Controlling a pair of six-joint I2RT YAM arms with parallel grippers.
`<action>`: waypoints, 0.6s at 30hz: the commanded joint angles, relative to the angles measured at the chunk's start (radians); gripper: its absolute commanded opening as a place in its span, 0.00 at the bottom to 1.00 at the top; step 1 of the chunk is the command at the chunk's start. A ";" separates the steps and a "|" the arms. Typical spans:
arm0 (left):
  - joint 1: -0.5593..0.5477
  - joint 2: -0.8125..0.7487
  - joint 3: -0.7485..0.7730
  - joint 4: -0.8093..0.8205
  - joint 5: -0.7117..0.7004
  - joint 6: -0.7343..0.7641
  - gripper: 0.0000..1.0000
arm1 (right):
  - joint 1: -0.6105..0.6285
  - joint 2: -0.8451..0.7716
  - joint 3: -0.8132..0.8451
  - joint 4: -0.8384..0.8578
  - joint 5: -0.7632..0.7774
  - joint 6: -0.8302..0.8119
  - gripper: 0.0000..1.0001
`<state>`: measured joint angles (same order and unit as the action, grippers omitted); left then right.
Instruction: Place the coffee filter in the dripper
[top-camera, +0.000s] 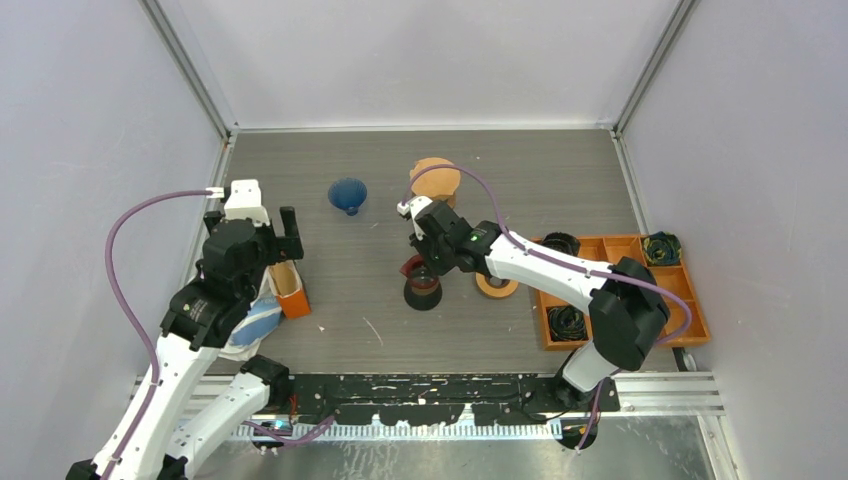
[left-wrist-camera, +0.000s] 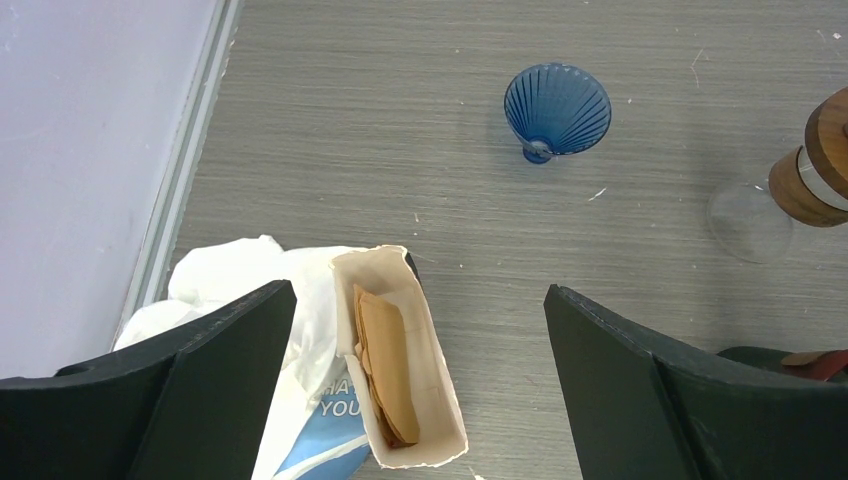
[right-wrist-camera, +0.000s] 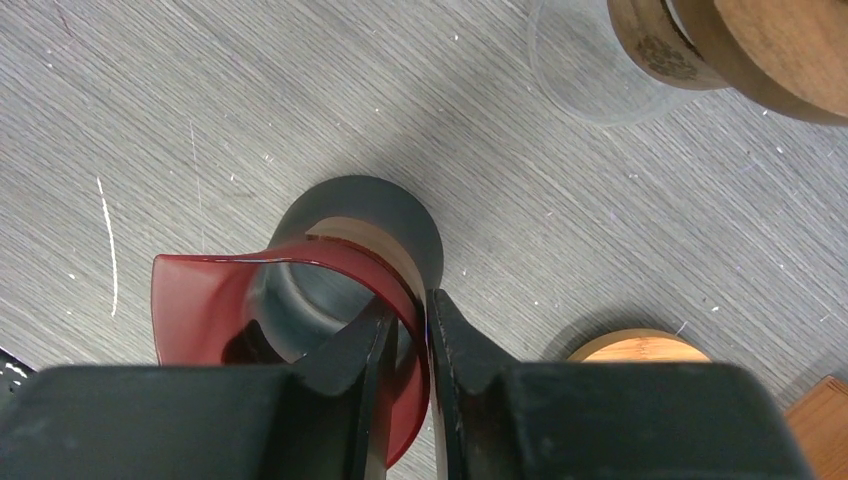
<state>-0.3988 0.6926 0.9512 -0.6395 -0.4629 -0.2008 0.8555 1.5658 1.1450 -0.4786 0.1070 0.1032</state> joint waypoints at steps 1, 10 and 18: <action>0.005 -0.001 0.000 0.056 -0.004 0.003 0.99 | 0.005 -0.003 0.035 0.057 0.003 -0.007 0.25; 0.004 0.000 0.000 0.054 0.005 0.004 0.99 | 0.005 -0.050 0.042 0.052 0.000 0.011 0.42; 0.005 0.001 0.001 0.055 0.007 0.002 0.99 | 0.004 -0.167 0.042 -0.005 0.063 0.031 0.53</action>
<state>-0.3988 0.6956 0.9508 -0.6395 -0.4595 -0.2008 0.8555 1.4963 1.1461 -0.4797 0.1184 0.1123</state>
